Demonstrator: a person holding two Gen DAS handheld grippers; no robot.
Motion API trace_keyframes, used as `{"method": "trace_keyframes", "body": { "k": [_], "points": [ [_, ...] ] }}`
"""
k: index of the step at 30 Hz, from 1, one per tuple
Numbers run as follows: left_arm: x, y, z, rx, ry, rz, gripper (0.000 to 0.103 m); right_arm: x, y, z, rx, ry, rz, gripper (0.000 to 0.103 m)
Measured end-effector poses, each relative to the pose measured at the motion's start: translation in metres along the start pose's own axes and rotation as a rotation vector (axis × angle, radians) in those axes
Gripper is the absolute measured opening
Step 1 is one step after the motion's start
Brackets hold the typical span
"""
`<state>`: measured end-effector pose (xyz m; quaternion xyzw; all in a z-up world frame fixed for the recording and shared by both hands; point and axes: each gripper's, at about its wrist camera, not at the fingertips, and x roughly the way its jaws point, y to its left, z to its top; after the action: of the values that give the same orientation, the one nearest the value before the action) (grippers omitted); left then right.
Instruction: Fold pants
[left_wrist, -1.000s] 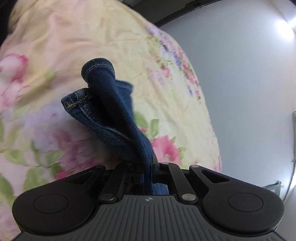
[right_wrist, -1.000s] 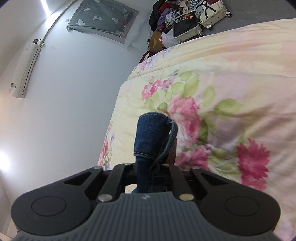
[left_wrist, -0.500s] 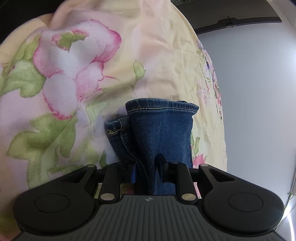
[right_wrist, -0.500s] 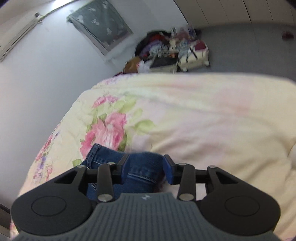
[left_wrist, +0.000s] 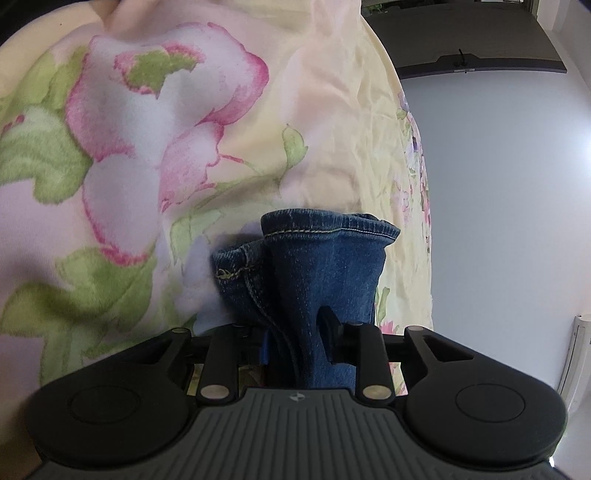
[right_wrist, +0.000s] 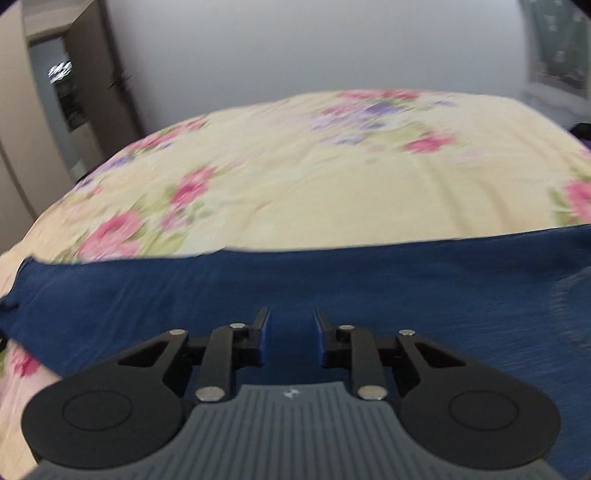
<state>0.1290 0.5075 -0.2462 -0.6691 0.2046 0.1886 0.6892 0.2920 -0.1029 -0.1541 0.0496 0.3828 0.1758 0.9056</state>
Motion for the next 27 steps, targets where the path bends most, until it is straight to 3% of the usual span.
{"method": "trace_keyframes", "body": {
  "k": [4,7,10,13,15,17,20,22,24,27],
  "points": [
    [0.004,-0.011,0.002,0.074,0.003,0.011,0.034,0.052,0.114,-0.017,-0.172,0.083,0.044,0.021],
    [0.006,-0.019,0.002,0.140,0.005,0.019,0.034,0.066,0.178,-0.023,-0.273,0.074,0.073,0.022],
    [0.005,-0.015,0.003,0.111,0.004,-0.006,0.034,0.069,0.229,-0.036,-0.370,0.056,0.138,0.022],
    [0.004,-0.007,0.004,0.059,0.000,-0.042,0.034,0.086,0.251,-0.056,-0.474,0.034,0.095,0.019],
    [0.002,-0.009,0.003,0.076,-0.003,-0.055,0.034,0.087,0.253,-0.066,-0.526,0.015,0.073,0.019],
    [0.001,-0.013,0.003,0.104,-0.008,-0.062,0.033,0.079,0.248,-0.058,-0.482,0.007,0.086,0.019],
    [0.003,-0.013,0.003,0.104,-0.010,-0.053,0.024,0.055,0.242,-0.051,-0.404,-0.069,0.179,0.020],
    [0.001,-0.014,0.001,0.098,-0.003,-0.062,0.020,0.057,0.249,-0.059,-0.435,-0.028,0.229,0.019],
    [-0.005,-0.022,-0.005,0.130,-0.006,-0.087,0.017,0.072,0.255,-0.073,-0.474,0.058,0.217,0.020],
    [-0.016,-0.048,-0.018,0.248,-0.025,-0.133,0.017,0.071,0.253,-0.077,-0.478,0.032,0.219,0.020]
  ]
}}
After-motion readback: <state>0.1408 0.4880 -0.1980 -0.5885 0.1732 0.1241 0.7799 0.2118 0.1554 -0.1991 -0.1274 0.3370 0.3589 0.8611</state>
